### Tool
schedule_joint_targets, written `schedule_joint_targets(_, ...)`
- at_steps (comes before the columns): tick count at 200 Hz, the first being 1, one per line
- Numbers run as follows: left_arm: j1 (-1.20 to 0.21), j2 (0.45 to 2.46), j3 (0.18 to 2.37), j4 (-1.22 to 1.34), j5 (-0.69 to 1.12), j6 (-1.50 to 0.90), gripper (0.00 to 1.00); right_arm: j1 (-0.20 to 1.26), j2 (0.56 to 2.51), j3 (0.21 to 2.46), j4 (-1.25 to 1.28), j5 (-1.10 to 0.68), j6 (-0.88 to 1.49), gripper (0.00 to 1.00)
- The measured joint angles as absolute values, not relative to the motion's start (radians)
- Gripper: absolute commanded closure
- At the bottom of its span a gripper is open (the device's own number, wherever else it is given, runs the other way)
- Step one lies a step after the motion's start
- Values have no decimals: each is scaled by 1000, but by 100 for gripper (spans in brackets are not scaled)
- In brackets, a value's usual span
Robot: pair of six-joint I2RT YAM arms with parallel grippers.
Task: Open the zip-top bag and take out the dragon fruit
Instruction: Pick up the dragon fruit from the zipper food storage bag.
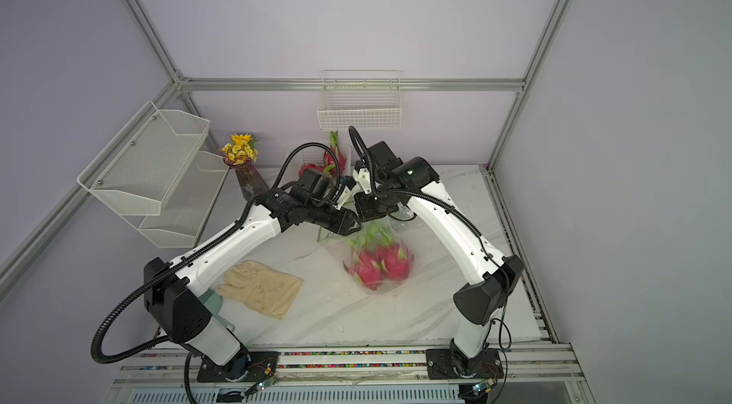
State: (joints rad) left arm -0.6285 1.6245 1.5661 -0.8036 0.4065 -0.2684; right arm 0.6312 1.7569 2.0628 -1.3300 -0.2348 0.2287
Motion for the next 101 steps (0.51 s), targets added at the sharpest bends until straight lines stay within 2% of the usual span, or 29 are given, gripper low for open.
schedule_joint_targets(101, -607, 1605, 1522, -851, 399, -272, 54, 631, 1682, 1897, -1132, -309, 275, 100)
